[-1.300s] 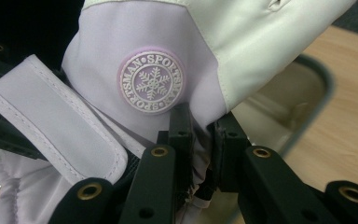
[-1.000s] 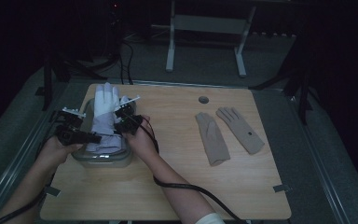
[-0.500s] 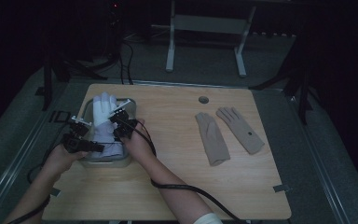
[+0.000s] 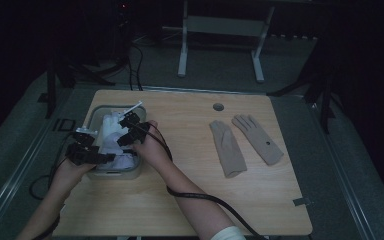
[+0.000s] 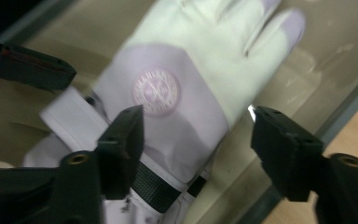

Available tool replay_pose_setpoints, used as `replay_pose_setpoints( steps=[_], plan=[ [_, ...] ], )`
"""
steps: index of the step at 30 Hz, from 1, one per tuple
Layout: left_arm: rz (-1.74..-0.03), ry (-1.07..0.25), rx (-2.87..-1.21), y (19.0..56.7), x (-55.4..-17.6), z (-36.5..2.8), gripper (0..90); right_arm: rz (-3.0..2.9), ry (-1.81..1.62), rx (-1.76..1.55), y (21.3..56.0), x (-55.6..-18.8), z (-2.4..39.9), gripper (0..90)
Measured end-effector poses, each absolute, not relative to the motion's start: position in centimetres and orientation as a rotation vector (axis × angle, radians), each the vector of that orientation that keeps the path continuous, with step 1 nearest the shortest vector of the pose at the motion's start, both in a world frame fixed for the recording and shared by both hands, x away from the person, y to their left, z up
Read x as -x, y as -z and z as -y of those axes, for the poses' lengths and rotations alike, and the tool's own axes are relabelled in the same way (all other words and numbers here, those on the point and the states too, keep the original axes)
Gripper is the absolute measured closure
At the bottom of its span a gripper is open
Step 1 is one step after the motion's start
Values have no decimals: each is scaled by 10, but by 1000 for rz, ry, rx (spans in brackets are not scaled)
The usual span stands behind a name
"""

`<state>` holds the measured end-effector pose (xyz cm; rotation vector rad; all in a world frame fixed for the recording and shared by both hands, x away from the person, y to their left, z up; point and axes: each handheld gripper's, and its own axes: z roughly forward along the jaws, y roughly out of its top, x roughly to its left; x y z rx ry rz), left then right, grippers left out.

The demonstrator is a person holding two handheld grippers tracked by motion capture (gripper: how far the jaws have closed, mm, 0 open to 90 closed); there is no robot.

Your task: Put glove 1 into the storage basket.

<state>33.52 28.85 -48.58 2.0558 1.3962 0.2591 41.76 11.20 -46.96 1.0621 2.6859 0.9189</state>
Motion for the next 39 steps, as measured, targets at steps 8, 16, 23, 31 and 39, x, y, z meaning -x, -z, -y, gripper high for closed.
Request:
replay_pose_setpoints(
  steps=[8, 16, 23, 31, 39],
  plan=[
    [-1311, -434, -1956, 469, -323, -273, 140, -2702, -1005, -998, 449, -415, -95, 185],
    [-1245, -365, -1949, 466, -317, -250, 36, -2680, -1012, -1001, 447, -415, -67, 175],
    [-1135, -319, -1993, 470, -312, -224, 23, -2662, -1035, -999, 446, -412, -41, 178],
    [-1092, -288, -1971, 472, -305, -198, 23, -2651, -1015, -979, 447, -404, -12, 169],
    [-951, -241, -1942, 474, -297, -169, 24, -2613, -1011, -963, 448, -398, 25, 165]
  ],
)
